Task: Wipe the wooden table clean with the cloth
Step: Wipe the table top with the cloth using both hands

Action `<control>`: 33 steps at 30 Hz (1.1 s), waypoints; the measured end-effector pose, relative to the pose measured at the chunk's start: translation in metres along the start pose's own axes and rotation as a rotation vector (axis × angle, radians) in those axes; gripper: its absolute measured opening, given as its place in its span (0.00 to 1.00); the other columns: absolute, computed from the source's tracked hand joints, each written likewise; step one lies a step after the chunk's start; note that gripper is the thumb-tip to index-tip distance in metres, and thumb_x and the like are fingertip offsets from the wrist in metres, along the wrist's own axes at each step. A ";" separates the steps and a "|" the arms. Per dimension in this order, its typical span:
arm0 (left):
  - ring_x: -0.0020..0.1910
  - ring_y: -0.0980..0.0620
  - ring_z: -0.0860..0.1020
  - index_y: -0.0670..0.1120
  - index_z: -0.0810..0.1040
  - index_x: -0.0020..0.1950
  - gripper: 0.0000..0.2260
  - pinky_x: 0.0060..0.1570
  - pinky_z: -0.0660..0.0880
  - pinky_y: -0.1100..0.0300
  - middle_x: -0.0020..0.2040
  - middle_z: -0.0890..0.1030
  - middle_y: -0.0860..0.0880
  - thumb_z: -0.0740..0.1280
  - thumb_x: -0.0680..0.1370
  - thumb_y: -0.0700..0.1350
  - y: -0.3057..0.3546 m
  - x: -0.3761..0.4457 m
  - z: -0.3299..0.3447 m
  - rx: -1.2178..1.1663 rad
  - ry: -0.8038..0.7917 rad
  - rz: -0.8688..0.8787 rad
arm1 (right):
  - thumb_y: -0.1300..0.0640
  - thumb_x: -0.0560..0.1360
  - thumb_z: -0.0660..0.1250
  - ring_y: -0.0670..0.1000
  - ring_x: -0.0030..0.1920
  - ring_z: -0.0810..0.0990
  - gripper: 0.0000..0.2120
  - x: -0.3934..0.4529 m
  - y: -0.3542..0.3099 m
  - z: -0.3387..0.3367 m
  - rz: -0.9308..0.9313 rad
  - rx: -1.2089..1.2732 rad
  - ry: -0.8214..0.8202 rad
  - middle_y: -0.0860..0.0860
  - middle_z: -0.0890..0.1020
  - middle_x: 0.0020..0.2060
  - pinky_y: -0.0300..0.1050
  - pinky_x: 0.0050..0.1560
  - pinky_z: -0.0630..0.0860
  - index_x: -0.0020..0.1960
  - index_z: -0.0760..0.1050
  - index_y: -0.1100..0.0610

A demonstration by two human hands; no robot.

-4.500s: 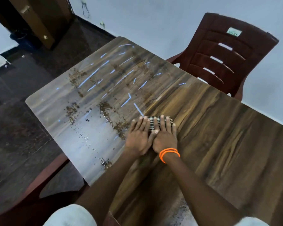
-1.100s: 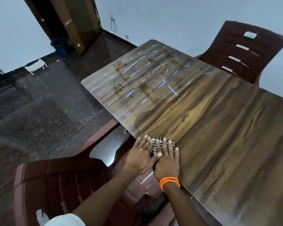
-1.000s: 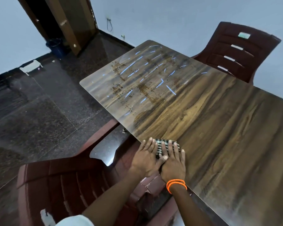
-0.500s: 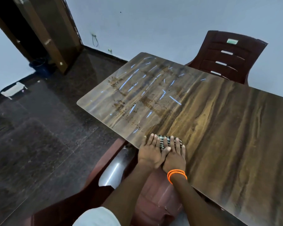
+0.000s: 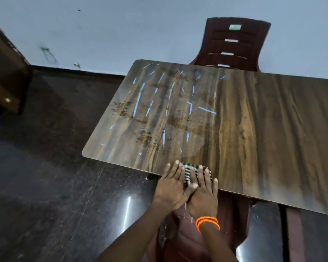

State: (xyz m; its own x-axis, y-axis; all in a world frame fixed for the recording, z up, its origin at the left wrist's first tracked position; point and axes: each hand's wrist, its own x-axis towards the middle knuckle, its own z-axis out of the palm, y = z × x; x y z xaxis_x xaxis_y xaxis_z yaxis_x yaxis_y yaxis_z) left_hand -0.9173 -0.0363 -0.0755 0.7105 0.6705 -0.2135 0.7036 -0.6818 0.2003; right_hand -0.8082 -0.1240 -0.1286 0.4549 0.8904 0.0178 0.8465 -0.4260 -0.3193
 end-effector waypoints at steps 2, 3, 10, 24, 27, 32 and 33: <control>0.82 0.49 0.42 0.39 0.55 0.82 0.52 0.79 0.38 0.47 0.83 0.56 0.42 0.25 0.72 0.72 0.015 0.006 0.001 -0.032 -0.019 0.073 | 0.48 0.78 0.59 0.52 0.81 0.54 0.31 -0.006 0.022 -0.007 0.057 -0.013 0.013 0.49 0.59 0.81 0.62 0.78 0.53 0.81 0.59 0.46; 0.82 0.50 0.42 0.39 0.54 0.82 0.53 0.79 0.37 0.47 0.83 0.54 0.42 0.25 0.72 0.73 0.024 0.011 0.001 -0.054 -0.037 0.095 | 0.46 0.78 0.57 0.52 0.81 0.54 0.31 -0.007 0.033 -0.011 0.077 -0.021 0.014 0.49 0.59 0.81 0.62 0.78 0.54 0.81 0.59 0.46; 0.82 0.50 0.43 0.40 0.53 0.82 0.48 0.79 0.38 0.45 0.83 0.54 0.44 0.27 0.75 0.71 0.036 0.062 -0.006 -0.004 -0.023 0.127 | 0.45 0.79 0.49 0.54 0.82 0.51 0.31 0.043 0.057 -0.012 0.191 -0.073 -0.011 0.50 0.55 0.82 0.58 0.79 0.44 0.82 0.52 0.44; 0.81 0.47 0.57 0.38 0.69 0.76 0.42 0.78 0.52 0.46 0.77 0.70 0.41 0.41 0.82 0.70 -0.103 -0.008 -0.008 0.073 0.070 0.029 | 0.50 0.78 0.59 0.55 0.82 0.50 0.33 0.039 -0.086 0.024 -0.059 0.021 -0.065 0.52 0.57 0.82 0.59 0.78 0.50 0.82 0.55 0.48; 0.81 0.45 0.58 0.37 0.70 0.76 0.39 0.76 0.54 0.46 0.76 0.70 0.41 0.49 0.83 0.69 -0.101 -0.039 0.003 0.084 0.054 0.103 | 0.50 0.78 0.58 0.53 0.82 0.50 0.33 0.007 -0.083 0.017 -0.074 0.056 -0.072 0.48 0.56 0.82 0.60 0.78 0.52 0.82 0.54 0.46; 0.80 0.44 0.59 0.36 0.70 0.75 0.38 0.75 0.54 0.45 0.76 0.70 0.40 0.52 0.83 0.68 -0.062 -0.031 0.005 0.046 -0.025 0.234 | 0.47 0.82 0.55 0.52 0.81 0.55 0.28 -0.014 -0.041 0.003 0.048 0.002 -0.039 0.46 0.58 0.81 0.63 0.77 0.58 0.81 0.57 0.45; 0.80 0.44 0.61 0.36 0.72 0.74 0.38 0.75 0.55 0.45 0.75 0.72 0.39 0.51 0.83 0.68 -0.051 -0.021 0.005 0.033 -0.036 0.251 | 0.46 0.82 0.53 0.52 0.81 0.56 0.27 -0.012 -0.031 0.001 0.086 -0.005 -0.018 0.47 0.60 0.81 0.64 0.76 0.59 0.81 0.59 0.46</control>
State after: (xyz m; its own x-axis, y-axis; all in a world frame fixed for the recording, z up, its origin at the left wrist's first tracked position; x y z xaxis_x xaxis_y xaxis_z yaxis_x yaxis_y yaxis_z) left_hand -0.9680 -0.0170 -0.0859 0.8616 0.4687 -0.1949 0.5041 -0.8352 0.2199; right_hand -0.8400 -0.1216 -0.1198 0.5211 0.8531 -0.0269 0.8057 -0.5020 -0.3145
